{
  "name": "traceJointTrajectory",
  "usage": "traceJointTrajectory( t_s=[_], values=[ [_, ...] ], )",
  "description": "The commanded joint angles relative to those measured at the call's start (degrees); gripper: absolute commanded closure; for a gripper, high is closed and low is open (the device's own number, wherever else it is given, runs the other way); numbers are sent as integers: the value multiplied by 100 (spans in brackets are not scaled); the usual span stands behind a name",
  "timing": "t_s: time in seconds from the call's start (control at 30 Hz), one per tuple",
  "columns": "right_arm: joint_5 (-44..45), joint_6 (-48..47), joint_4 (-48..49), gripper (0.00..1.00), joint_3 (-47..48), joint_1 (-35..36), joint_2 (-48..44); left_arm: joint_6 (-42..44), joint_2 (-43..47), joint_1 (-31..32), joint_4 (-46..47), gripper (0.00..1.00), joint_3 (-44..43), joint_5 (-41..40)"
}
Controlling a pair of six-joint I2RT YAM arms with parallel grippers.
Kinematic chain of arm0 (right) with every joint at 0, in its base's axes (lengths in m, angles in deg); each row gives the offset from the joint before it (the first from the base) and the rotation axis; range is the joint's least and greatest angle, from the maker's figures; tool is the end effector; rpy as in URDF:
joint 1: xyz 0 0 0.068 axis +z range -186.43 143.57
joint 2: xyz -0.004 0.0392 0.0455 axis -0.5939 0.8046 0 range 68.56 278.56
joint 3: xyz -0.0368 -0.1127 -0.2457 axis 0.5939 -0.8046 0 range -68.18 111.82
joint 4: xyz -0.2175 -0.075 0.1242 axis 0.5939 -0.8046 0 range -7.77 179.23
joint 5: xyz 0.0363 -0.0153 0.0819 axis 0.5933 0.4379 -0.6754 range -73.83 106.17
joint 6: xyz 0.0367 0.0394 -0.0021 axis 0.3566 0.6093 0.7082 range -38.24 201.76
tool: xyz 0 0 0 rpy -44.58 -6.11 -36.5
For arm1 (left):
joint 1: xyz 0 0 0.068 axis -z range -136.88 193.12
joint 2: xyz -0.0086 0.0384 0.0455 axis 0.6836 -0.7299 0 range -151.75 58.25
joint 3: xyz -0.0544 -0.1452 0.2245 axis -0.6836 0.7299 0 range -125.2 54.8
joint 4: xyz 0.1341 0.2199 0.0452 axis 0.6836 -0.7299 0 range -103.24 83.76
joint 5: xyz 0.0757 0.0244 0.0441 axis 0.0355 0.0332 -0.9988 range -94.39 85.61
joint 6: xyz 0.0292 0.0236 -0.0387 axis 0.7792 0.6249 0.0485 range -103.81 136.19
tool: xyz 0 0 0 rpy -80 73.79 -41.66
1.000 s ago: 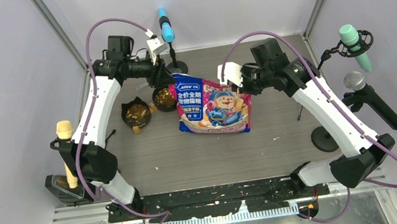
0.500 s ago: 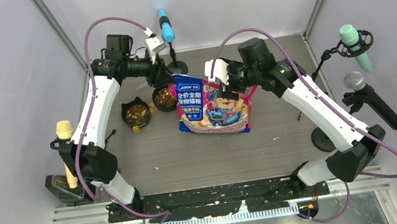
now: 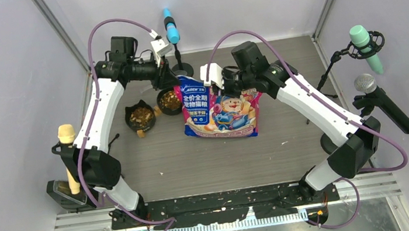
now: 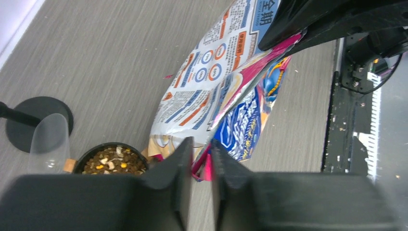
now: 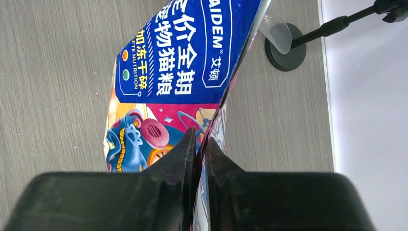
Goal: Serve the pet food
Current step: Close the pet food bag at the center of the board.
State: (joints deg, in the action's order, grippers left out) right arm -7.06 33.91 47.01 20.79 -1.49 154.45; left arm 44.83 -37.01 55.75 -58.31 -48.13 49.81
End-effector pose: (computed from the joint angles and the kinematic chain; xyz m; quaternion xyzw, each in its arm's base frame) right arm 0.2587 0.1979 0.3826 -0.6498 0.6064 0.1334 0.4384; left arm 0.3321 -0.1040 0.4023 0.4544 0.7058 -0.3678 0.4001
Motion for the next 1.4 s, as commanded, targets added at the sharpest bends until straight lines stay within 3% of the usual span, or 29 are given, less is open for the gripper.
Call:
traceJointTrajectory(
  t_s=[0.0,0.07,0.13,0.2,0.23,0.3,0.33,0.4,0.57,0.83,0.93,1.07,1.23,1.37],
  values=[
    [-16,-7,-92,88,201,39,-133,126,-37,-41,-58,91,-161,-28],
    [16,-16,-75,90,207,46,-175,211,-101,-36,-215,100,-272,-23],
    [15,-14,-36,90,227,48,-197,226,-131,-40,-267,100,-326,-29],
    [53,54,66,81,246,56,-193,230,-131,-38,-269,100,-322,-23],
    [105,91,118,66,247,59,-194,220,-126,-40,-261,88,-319,-15],
    [152,195,316,48,241,84,-181,198,-118,-41,-262,70,-306,42],
    [156,243,426,41,251,101,-150,210,-121,-39,-283,66,-300,98],
    [183,362,629,40,283,182,-78,207,-131,-39,-314,62,-285,191],
    [177,746,1053,43,402,323,131,182,-224,-40,-378,65,-310,351],
    [379,859,1130,58,461,455,294,273,-242,-39,-460,67,-305,555],
    [464,838,1029,68,491,472,302,308,-250,-40,-472,76,-312,619],
    [605,803,882,79,524,494,283,333,-278,-39,-461,100,-369,715],
    [717,758,623,88,646,505,251,406,-362,-41,-522,100,-510,714],
    [1002,593,201,88,660,505,207,491,-297,-39,-496,100,-466,465]
  ],
)
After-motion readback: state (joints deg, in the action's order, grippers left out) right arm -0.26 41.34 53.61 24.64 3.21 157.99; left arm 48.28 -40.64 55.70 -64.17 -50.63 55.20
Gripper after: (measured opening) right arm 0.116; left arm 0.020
